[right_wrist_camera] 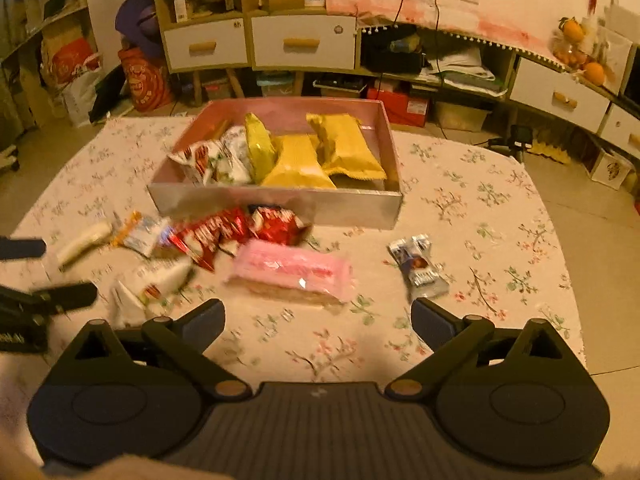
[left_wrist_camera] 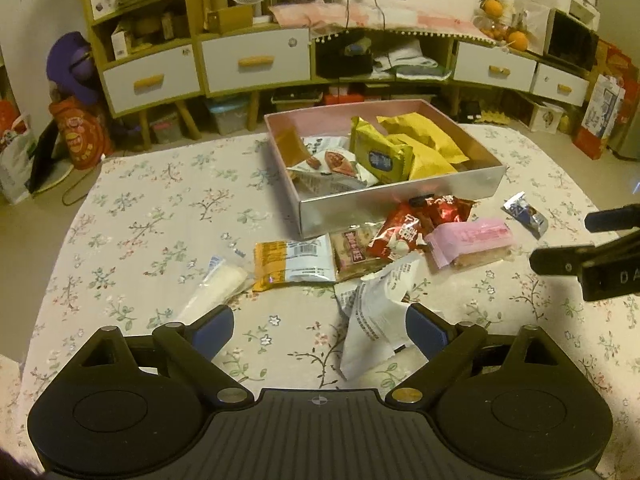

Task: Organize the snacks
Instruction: 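Move both open tools back over the snack pile, then grasp the pink packet with the right tool while the left tool grasps the white paper packet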

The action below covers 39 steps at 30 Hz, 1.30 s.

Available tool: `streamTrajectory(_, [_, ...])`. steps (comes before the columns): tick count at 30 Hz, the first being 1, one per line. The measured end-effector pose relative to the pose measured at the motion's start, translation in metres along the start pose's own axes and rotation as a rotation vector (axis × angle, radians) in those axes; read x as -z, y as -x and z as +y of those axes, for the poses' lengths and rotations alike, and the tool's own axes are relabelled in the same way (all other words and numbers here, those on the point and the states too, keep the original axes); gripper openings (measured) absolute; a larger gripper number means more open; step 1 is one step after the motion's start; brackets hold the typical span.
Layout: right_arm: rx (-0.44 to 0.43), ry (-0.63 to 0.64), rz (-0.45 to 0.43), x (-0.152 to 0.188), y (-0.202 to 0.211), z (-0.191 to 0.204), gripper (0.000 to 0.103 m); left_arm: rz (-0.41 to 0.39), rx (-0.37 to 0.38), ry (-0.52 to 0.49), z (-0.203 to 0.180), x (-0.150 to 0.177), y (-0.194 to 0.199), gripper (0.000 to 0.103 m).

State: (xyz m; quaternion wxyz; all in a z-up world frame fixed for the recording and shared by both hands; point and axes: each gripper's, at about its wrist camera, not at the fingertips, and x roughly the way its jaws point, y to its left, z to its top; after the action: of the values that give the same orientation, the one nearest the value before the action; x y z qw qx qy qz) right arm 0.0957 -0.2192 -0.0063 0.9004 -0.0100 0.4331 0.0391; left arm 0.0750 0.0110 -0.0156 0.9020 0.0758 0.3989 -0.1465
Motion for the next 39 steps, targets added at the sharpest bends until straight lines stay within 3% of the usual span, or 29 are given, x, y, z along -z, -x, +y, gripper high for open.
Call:
streamTrajectory(7, [-0.001, 0.047, 0.019, 0.016, -0.008, -0.014, 0.099, 0.028, 0.047, -0.047, -0.014, 0.016, -0.014, 0.094])
streamTrajectory(13, [-0.007, 0.149, 0.011, 0.02, -0.013, -0.011, 0.099, 0.065, 0.032, -0.096, -0.024, 0.023, -0.03, 0.094])
streamTrajectory(24, [-0.052, 0.353, -0.027, 0.0, -0.045, 0.006, 0.098, 0.05, 0.028, -0.096, -0.027, 0.023, -0.046, 0.094])
streamTrajectory(34, [-0.19, 0.38, -0.02, -0.023, -0.068, 0.006, 0.088, 0.002, 0.074, -0.101, -0.028, 0.018, -0.054, 0.088])
streamTrajectory(39, [-0.224, 0.401, 0.008, -0.023, -0.076, 0.014, 0.07, 0.011, 0.087, -0.103, -0.03, 0.016, -0.058, 0.074])
